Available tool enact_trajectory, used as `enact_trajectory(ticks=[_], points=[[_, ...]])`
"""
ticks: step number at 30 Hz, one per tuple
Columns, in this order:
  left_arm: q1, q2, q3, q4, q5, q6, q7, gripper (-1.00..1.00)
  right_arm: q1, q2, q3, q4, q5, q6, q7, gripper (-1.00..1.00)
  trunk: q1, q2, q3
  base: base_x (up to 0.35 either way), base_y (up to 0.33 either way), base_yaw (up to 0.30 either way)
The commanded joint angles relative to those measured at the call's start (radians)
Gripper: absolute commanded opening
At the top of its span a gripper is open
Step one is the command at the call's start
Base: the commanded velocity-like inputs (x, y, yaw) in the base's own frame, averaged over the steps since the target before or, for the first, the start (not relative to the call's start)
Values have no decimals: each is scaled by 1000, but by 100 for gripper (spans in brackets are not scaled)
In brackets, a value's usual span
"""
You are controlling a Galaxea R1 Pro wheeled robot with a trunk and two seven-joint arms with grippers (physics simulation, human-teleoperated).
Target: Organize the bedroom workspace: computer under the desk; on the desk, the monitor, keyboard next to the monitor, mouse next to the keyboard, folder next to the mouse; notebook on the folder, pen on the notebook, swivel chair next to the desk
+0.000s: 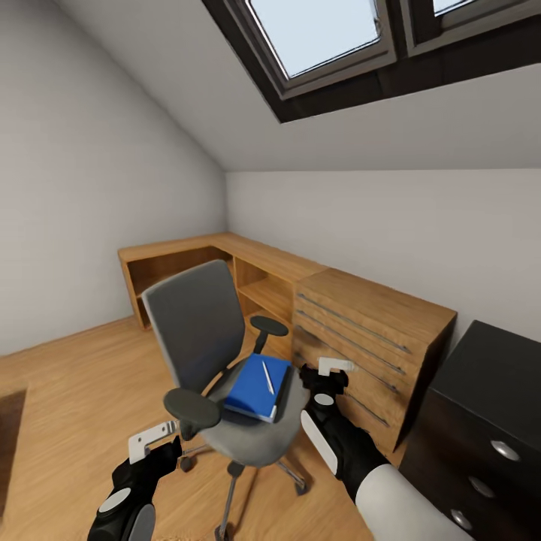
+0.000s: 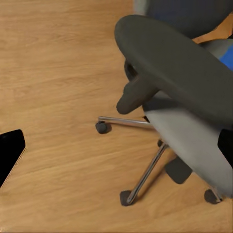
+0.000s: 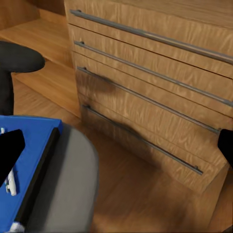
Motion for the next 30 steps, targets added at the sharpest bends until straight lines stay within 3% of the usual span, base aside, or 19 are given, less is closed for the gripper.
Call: enact_trajectory(ticks=[1,10,23,28,30], points=[[-1,0,-2,-1,10,1,9,100,-1,-1,5,-2,-4,7,-8,100,0,-1,-1,0,0,285],[-1,1,2,-2,12,-3,9,100,-1,-1,8,-2,-4,8,-6,100,0,-1,-1,0,0,232],[-1,2,6,-2,12,-7,9,100,-1,-3,9,0,-5,8,-1,100,0,-1,-1,0,0,18],[-1,0,44,-2,13,-7,7,100,-1,-3,10,0,-5,6,1,100,0,-1,-1,18,0,0],[-1,0,44,-2,13,-8,7,100,-1,-4,10,-1,-5,7,1,100,0,-1,-1,198,0,0]])
